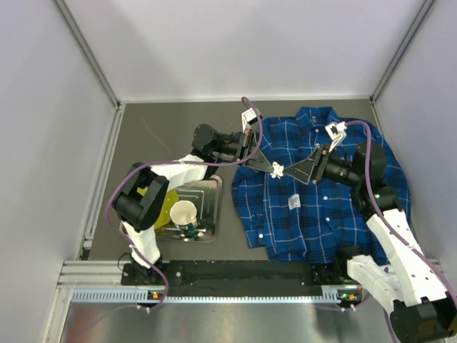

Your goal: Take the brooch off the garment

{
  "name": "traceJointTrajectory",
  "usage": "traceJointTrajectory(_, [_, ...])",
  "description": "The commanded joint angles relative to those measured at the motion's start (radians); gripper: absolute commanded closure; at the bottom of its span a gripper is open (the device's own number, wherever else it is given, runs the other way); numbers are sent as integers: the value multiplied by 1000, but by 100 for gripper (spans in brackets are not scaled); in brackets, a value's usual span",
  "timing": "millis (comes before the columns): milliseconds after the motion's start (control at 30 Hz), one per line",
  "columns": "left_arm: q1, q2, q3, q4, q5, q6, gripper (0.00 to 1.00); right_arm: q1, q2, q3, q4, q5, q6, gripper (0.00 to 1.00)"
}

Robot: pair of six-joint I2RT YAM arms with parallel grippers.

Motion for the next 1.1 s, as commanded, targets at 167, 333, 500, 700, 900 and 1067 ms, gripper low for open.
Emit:
traceJointTrajectory(167, [-4,-160,69,-785,-69,710,100,-3,5,96,-33,74,-17,43])
traceJointTrajectory(333, [-15,-165,110,-930,-80,809,100,3,65,78,68,-67,23,43])
traceJointTrajectory(500, [-26,-166,113,-952,-86,833,100,37,93,62,119,-102,23,43])
traceJointTrajectory(700, [-30,-168,126,-996,-83,868,100,38,105,26,160,-121,34,46])
traceJointTrajectory(900, [-29,-172,129,-996,-69,870,100,38,126,-2,163,-156,12,48])
traceJointTrajectory(1067, [-29,-174,133,-995,-65,870,100,38,133,-16,149,-174,-13,50])
